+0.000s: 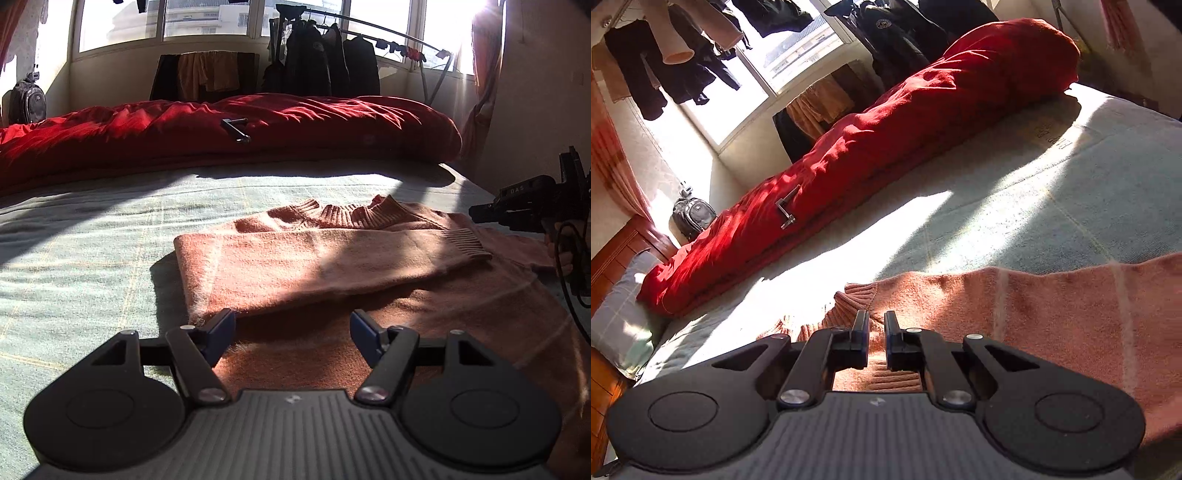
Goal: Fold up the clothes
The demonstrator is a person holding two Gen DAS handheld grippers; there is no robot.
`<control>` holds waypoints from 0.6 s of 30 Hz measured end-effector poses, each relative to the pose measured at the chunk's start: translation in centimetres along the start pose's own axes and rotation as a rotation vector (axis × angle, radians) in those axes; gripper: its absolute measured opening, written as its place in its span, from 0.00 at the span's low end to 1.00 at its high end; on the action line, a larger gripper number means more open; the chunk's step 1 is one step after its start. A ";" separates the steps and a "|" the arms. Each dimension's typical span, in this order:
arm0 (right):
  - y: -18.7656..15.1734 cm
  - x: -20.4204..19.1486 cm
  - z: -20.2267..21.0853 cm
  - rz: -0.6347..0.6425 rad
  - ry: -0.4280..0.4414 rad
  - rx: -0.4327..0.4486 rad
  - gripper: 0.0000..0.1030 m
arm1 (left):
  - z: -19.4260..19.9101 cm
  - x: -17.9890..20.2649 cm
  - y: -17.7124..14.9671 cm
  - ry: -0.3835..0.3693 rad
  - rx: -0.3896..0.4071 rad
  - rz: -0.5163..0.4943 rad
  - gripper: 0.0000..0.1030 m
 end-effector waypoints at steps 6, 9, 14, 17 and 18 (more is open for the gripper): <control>-2.4 2.1 -0.2 -0.110 -0.023 -0.063 0.36 | 0.0 -0.2 -0.1 0.002 0.001 -0.002 0.68; -3.1 2.2 -0.7 -0.122 -0.021 -0.091 0.41 | -0.3 0.0 -0.3 -0.004 -0.006 -0.004 0.68; -2.9 2.0 -2.5 -0.094 0.004 -0.100 0.41 | -0.5 0.4 -0.4 -0.009 -0.013 -0.016 0.68; -2.4 1.2 -2.8 -0.028 -0.001 -0.099 0.14 | -0.4 0.4 -0.5 -0.002 -0.014 -0.021 0.68; -2.1 0.7 -2.7 -0.007 0.006 -0.091 0.13 | -0.4 0.3 -0.5 -0.001 -0.014 -0.020 0.68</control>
Point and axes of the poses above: each gripper's, at about its wrist camera, not at the fingertips, and z roughly against the way its jaws point, x to its right, y to its top, the point moved 10 cm from there along -z, roughly the way its jaws point, and after that the axes turned 3 degrees about y, right-handed, at the moved point
